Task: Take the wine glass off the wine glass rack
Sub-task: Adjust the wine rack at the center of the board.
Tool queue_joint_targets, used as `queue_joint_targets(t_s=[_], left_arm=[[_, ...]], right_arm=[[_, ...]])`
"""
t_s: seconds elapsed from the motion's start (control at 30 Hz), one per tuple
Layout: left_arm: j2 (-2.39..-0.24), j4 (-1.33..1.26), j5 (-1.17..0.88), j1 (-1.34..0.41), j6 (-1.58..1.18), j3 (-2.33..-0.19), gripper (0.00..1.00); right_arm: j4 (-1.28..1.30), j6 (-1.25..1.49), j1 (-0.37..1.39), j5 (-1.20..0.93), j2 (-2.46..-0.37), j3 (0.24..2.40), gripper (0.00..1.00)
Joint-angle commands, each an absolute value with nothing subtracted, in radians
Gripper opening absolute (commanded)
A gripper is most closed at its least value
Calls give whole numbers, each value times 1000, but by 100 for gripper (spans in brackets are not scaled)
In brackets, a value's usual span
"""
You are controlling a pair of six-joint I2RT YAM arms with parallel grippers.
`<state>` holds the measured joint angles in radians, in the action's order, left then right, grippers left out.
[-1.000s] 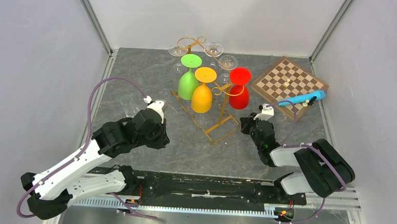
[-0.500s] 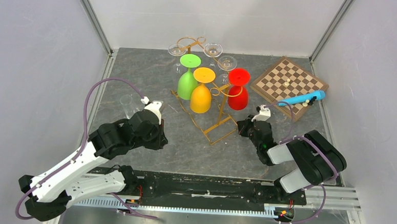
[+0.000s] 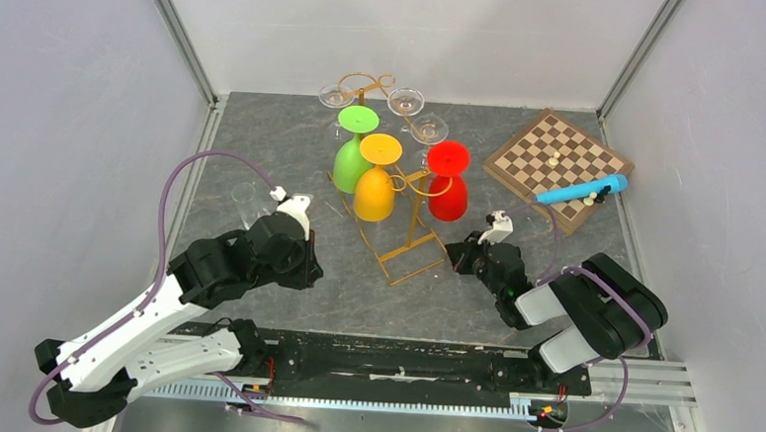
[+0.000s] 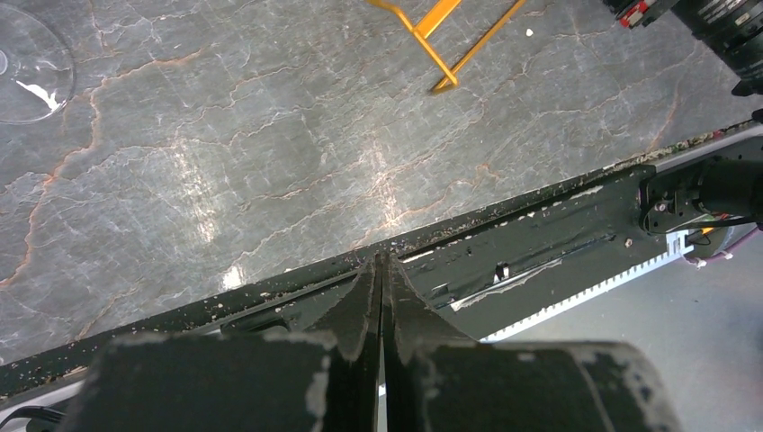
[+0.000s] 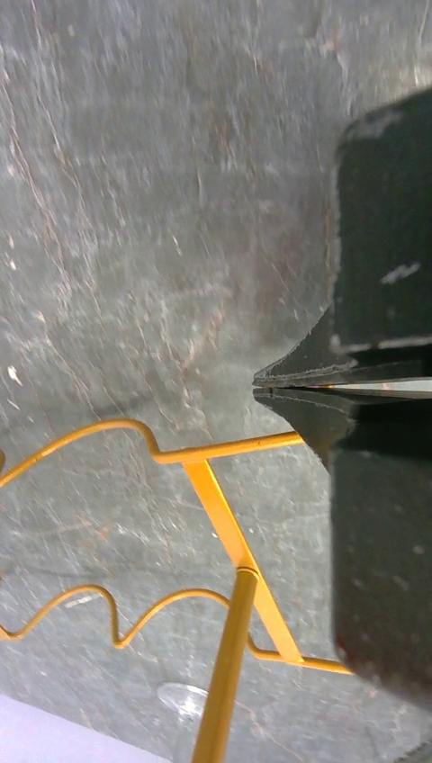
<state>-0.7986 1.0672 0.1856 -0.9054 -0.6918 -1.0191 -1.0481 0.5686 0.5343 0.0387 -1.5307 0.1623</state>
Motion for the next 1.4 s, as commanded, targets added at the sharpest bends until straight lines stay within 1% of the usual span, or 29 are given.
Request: queue_joint_targets(t_s=[0.0, 0.53, 0.7, 0.83, 1.0, 1.07, 1.2, 1.37], left_arm=[[-775, 1062, 216, -909, -729, -1050, 2], [-763, 1068, 213, -910, -735, -1083, 2], [-761, 1072, 210, -910, -736, -1090, 2], [-771, 1079, 211, -910, -733, -1107, 2], [-775, 1092, 230, -910, -729, -1125, 2], [-775, 1094, 239, -910, -726, -1132, 2], [-772, 1103, 268, -910, -719, -1150, 3], [-762, 1105, 308, -910, -709, -1167, 12]], right_arm=[[-1146, 585, 591, 16, -1516, 141, 0], [-1095, 618, 765, 55, -1530, 221, 0], [-1071, 613, 783, 67, -1526, 230, 0], [-992, 547, 781, 141, -1483, 219, 0], [-838, 440, 773, 241, -1370, 218, 8], [-755, 397, 762, 284, -1312, 224, 18], [-634, 327, 727, 358, -1176, 226, 31], [-510, 277, 653, 385, -989, 227, 47]])
